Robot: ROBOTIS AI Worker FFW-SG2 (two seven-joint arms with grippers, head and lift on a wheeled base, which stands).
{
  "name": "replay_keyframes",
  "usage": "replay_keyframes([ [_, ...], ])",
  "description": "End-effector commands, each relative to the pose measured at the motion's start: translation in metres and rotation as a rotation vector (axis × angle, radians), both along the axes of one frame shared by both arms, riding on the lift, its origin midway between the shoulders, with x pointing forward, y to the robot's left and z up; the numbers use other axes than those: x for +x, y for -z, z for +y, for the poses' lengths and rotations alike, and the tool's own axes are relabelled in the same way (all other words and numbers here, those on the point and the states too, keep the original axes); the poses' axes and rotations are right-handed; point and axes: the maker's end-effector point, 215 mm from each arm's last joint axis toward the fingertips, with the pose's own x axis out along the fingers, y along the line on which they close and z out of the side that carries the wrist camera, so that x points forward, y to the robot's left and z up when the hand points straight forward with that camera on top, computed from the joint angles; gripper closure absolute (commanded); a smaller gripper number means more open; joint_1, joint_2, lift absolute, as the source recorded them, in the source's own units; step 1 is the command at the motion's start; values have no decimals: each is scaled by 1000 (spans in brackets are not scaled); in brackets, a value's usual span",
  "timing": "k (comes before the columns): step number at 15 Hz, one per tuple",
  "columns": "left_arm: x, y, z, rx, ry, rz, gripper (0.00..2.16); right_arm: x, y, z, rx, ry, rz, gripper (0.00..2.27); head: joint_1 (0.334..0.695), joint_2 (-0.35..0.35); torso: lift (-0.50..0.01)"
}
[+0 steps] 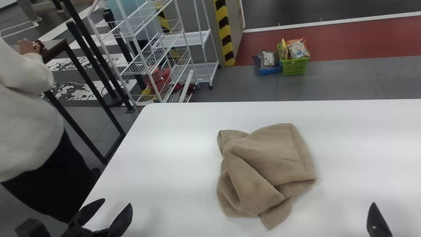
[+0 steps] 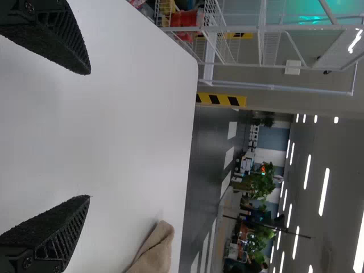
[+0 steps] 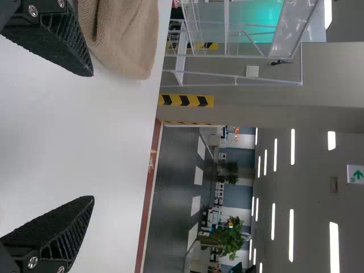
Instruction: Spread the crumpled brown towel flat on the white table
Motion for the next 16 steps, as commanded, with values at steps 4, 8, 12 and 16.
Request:
replay_keyframes([
  [4, 1, 0, -1, -4, -1, -2, -2, -2, -3, 0, 1, 0, -5, 12, 695, 350, -123],
  [8, 3, 0, -4, -7, 3, -5, -2, -1, -4, 2, 3, -2, -6, 12, 695, 350, -123],
  [12, 3, 2, -2, -6, -2, -1, -2, 1, -1, 2, 3, -1, -3, 9, 695, 350, -123],
  [16, 6, 2, -6, -2, 5, 2, -2, 3, -2, 1, 5, 2, -7, 9, 695, 350, -123],
])
